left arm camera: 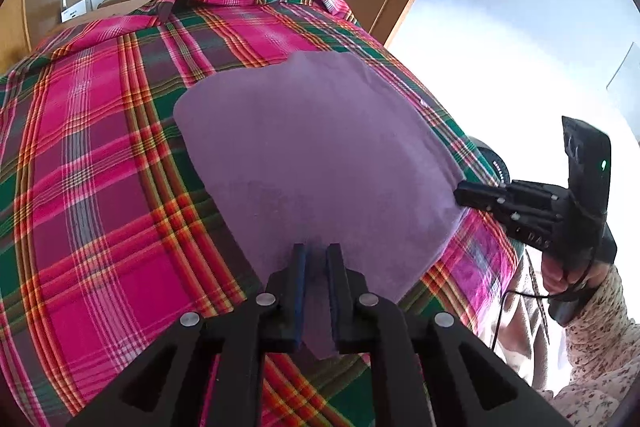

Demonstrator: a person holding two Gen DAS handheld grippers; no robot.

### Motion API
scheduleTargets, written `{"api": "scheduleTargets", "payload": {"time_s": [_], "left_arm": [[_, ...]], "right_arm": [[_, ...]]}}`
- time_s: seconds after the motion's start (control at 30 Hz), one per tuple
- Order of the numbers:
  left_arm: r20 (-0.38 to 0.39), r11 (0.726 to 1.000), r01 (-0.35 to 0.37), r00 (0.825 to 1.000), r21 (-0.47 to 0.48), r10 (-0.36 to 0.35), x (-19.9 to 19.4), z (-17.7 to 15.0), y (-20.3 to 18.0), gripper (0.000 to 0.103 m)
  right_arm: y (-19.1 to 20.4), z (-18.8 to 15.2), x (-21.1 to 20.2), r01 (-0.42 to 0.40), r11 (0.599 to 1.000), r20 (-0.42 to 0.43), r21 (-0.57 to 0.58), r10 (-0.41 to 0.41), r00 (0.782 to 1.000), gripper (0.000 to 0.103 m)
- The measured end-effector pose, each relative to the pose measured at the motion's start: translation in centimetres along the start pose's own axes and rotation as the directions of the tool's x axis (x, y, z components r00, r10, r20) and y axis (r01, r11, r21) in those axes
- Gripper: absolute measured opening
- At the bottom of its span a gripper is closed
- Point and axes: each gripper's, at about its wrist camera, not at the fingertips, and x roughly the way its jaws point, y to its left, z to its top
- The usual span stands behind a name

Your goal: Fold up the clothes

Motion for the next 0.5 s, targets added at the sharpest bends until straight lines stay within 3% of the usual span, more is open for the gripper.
{"api": "scheduleTargets", "payload": {"time_s": [0.2,0.5], "left_arm": [[-0.005,0.999,0.027,1.0,-0.032,-0.027,-0.1,-0.8,0.7,0.01],[-0.015,0.999,0.027,1.0,-0.029,-0.027,-0.7,-0.3,1.1,0.01]], "right_arm": [[0.7,-1.1,0.1,0.032,0.999,0.001,-0.027,-0.032,0.999,0.008],[-0.5,-0.6,-0.8,-0.036,0.998,0.009,0.044,0.035,0.999,0.009]]}}
